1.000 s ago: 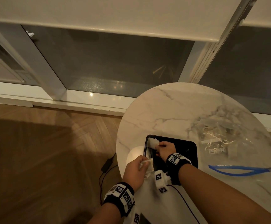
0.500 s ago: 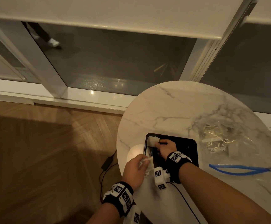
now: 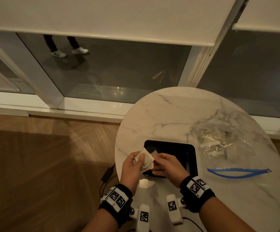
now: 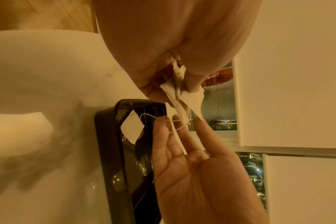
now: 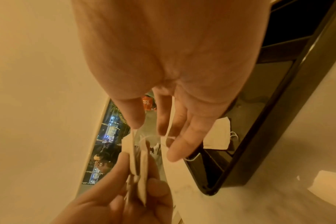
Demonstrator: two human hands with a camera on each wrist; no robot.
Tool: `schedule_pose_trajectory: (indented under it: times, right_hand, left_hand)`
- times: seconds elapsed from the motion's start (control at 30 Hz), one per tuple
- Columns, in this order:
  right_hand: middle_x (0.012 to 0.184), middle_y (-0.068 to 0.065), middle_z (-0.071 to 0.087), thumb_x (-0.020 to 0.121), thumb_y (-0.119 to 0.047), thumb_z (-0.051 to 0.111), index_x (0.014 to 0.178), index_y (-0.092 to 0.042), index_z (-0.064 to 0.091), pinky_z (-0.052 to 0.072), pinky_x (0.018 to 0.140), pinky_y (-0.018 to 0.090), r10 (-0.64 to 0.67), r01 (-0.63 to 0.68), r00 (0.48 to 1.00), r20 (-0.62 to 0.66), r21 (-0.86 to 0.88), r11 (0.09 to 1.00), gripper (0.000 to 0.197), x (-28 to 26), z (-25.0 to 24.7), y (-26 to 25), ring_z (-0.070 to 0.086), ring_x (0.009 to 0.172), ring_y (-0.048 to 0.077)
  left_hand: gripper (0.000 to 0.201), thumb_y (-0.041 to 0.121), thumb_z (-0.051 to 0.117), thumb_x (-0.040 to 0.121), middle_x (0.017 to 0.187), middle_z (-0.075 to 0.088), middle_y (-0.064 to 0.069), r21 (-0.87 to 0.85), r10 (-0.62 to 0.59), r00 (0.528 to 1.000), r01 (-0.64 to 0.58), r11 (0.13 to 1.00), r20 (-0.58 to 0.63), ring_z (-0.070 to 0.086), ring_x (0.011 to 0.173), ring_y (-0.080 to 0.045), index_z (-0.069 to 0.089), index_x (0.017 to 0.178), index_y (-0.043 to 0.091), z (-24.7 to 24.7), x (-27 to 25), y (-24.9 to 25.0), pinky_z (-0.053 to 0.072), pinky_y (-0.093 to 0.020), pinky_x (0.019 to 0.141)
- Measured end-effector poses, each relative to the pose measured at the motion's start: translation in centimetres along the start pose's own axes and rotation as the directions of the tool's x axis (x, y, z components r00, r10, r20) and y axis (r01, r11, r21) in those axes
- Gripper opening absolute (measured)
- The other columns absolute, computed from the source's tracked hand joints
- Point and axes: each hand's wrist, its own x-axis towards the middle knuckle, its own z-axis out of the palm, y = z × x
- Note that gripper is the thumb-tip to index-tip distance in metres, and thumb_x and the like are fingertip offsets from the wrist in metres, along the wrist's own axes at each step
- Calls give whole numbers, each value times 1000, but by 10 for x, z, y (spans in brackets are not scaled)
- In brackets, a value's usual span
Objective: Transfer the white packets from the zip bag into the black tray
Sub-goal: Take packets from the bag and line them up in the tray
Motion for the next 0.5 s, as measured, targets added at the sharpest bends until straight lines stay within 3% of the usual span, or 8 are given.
schedule_pose_trajectory:
  times: [0.07,0.17,0.27,0.33,0.4,0.5]
  right_hand:
    - [86,13,67,98,-23,60,106,3,67,60,74,34,-39,42,995,-89,30,999,28,0,-3,1,67,79,24]
    - [86,17,65,97,-12,60,102,3,66,59,68,29,-71,74,975,-209,8,997,17,2,-12,1,67,76,22]
    - [86,12,67,94,-8,61,101,-6,65,59,61,28,-100,46,953,-287,-188,981,8,7,-24,1,66,71,18]
    - [90,3,67,90,-14,66,102,-15,65,61,71,33,-173,3,934,-312,-478,878,12,19,-33,6,65,76,16]
    - [95,-3,65,86,-21,71,108,-18,66,56,83,30,-221,-44,935,-278,-707,706,22,35,-37,9,63,87,15]
    - [107,1,65,83,-32,75,115,-15,64,51,88,28,-170,-117,951,-259,-809,576,38,57,-30,7,63,101,19]
  left_hand:
    - [16,21,60,99,104,74,-11,-5,-12,1000,11,1000,-11,70,98,-25,67,111,13,1,3,-3,58,-36,87]
    - [16,22,60,99,105,73,-10,31,-21,998,23,999,-61,69,100,-25,67,110,14,-1,7,-11,58,-32,83]
    - [12,20,59,100,103,72,-8,28,-30,990,34,999,-138,69,94,-22,66,107,15,-6,9,-17,57,-29,77]
    - [11,19,58,100,100,70,-6,31,-35,985,40,999,-166,68,87,-18,65,107,13,-10,9,-18,56,-21,65]
    - [11,19,58,100,98,70,-5,63,-35,986,45,997,-161,68,85,-15,64,106,13,-12,10,-20,54,-16,61]
    - [11,24,60,99,100,73,-6,144,-43,995,56,988,-94,70,90,-20,67,104,17,-13,14,-27,60,-31,75]
